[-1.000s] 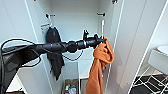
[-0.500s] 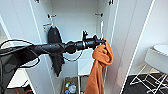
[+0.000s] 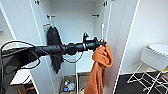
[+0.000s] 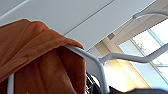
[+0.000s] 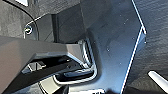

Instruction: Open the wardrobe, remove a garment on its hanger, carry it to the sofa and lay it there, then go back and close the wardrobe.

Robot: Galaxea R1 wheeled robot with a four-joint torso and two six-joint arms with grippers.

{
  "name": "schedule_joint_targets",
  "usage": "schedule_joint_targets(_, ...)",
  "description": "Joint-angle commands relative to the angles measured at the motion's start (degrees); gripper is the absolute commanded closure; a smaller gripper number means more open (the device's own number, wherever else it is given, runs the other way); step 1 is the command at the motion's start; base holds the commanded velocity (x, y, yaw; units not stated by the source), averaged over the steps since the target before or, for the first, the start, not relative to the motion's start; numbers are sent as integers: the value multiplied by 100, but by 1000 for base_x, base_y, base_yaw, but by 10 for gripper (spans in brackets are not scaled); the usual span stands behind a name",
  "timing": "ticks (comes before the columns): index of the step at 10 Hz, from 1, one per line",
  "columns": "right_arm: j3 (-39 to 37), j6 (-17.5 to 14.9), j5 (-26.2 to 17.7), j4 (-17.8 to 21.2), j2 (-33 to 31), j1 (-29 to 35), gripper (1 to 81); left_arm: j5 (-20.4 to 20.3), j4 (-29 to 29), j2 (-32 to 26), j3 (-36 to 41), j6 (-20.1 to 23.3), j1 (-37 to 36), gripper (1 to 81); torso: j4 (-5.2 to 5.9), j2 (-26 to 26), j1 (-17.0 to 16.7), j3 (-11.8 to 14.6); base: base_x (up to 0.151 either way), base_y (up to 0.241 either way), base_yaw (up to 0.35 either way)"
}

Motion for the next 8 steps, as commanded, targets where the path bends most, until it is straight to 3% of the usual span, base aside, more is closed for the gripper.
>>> schedule_joint_targets(1,40,-21,-339,31,54,194,10,-652,234,-7,9,82,-1179,811,0,0,0,-2,-103,0,0)
schedule_joint_targets(5,40,-21,-339,22,63,203,10,-661,295,-42,79,91,-1039,811,0,-2,-5,0,-20,0,0)
schedule_joint_targets(8,31,-21,-339,22,54,212,10,-591,656,-261,324,82,-784,811,0,-2,-2,0,0,0,0)
